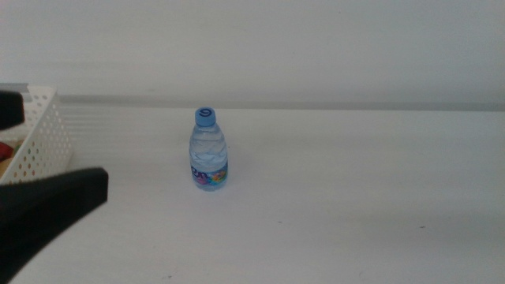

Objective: Use arms to grab the bottles and put them into the dustbin to the left of the table.

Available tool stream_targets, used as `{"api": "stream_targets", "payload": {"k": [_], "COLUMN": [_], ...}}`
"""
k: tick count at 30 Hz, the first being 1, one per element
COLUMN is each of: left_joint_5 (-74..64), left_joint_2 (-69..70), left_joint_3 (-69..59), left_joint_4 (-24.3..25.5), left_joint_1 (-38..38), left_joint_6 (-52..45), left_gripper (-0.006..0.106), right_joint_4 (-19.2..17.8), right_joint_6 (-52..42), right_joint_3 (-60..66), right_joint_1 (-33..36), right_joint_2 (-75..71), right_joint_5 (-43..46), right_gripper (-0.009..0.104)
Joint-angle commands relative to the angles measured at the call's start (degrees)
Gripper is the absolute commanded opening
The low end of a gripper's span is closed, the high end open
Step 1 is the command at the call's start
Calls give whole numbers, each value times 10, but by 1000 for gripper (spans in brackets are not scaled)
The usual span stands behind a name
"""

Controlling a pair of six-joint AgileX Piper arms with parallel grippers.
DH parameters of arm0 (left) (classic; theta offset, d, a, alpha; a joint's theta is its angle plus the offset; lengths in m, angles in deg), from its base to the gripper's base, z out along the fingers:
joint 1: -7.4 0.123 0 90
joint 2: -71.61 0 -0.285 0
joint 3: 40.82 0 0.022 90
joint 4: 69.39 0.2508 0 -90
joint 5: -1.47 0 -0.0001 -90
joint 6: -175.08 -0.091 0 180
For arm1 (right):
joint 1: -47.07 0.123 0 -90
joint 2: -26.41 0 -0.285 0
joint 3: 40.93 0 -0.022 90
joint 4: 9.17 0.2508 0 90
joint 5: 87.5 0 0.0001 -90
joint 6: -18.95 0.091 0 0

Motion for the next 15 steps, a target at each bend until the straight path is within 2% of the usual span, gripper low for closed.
{"api": "stream_targets", "payload": {"k": [1, 8, 12, 15], "left_joint_5": [27, 80, 89, 149], "left_joint_2": [3, 3, 3, 7], "left_joint_3": [-2, -2, -11, -68], "left_joint_4": [9, 18, 75, 99], "left_joint_1": [-5, -5, -5, -5], "left_joint_6": [4, 4, 21, 92], "left_gripper": [94, 94, 94, 94], "right_joint_4": [0, 0, 0, 0], "right_joint_6": [-1, -1, -1, -1], "right_joint_3": [2, 2, 2, 2], "right_joint_1": [0, 0, 0, 0], "right_joint_2": [-2, -2, -2, -2], "right_joint_5": [5, 5, 5, 5], "right_gripper": [86, 86, 86, 86]}}
